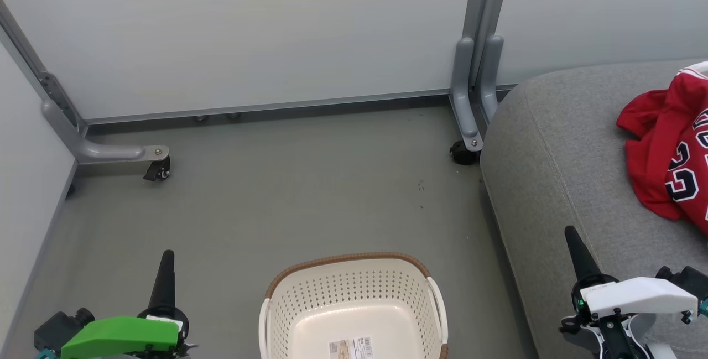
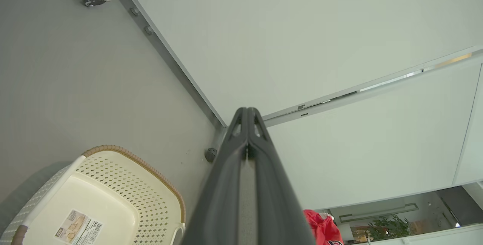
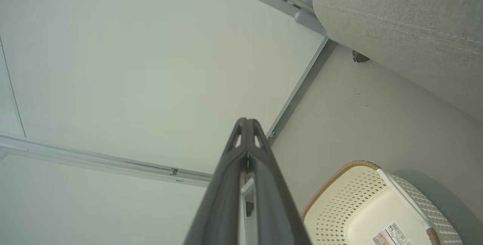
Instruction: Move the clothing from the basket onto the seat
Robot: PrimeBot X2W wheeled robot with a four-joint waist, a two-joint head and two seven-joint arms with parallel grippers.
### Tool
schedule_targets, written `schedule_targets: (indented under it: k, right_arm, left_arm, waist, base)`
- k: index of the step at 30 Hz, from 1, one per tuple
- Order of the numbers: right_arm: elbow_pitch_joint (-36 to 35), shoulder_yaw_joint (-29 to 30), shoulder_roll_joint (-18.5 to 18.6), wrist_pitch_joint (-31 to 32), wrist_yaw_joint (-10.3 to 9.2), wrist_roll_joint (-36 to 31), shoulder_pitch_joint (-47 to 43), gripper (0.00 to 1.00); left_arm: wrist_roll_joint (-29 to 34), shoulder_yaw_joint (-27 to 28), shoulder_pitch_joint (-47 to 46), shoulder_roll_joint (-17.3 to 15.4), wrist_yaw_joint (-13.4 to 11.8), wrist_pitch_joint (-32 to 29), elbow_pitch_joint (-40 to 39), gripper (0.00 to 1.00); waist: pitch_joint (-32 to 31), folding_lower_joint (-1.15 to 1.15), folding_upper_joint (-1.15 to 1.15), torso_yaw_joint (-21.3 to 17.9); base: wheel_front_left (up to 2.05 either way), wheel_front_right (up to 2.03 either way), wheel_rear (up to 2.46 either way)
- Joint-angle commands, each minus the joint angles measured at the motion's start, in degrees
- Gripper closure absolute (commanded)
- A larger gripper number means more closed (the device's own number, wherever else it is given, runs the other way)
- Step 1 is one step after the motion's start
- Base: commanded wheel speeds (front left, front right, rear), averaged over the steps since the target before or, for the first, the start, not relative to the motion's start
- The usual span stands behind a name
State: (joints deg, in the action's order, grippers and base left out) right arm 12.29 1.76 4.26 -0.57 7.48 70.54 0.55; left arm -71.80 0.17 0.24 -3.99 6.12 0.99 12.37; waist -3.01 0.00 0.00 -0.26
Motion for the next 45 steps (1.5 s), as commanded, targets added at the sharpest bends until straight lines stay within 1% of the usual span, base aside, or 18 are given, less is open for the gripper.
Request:
schedule_targets:
  k: [1, 17, 45]
  right_arm:
    - [-0.2, 0.4, 0.0, 0.4, 0.03, 1.5, 1.6, 1.00]
    - [0.5, 1.7, -0.2, 2.6, 0.03, 9.9, 3.4, 1.00]
    - [1.6, 3.6, -0.6, 6.0, 0.02, 21.3, 5.7, 1.00]
  left_arm:
    - [-1.6, 0.6, -1.7, -0.3, 0.5, -0.5, -0.2, 1.00]
    - [-9.6, 2.3, -3.8, -0.2, 0.9, -2.8, 0.5, 1.00]
    - [-20.5, 4.8, -6.6, 0.1, 1.5, -6.1, 1.6, 1.00]
  waist:
    - [0.1, 0.00, 0.00, 0.0]
    - [1.2, 0.00, 0.00, 0.1]
    - [2.9, 0.00, 0.00, 0.2]
  base:
    - [0.00, 0.00, 0.00]
    - [0.00, 0.00, 0.00]
    - [0.00, 0.00, 0.00]
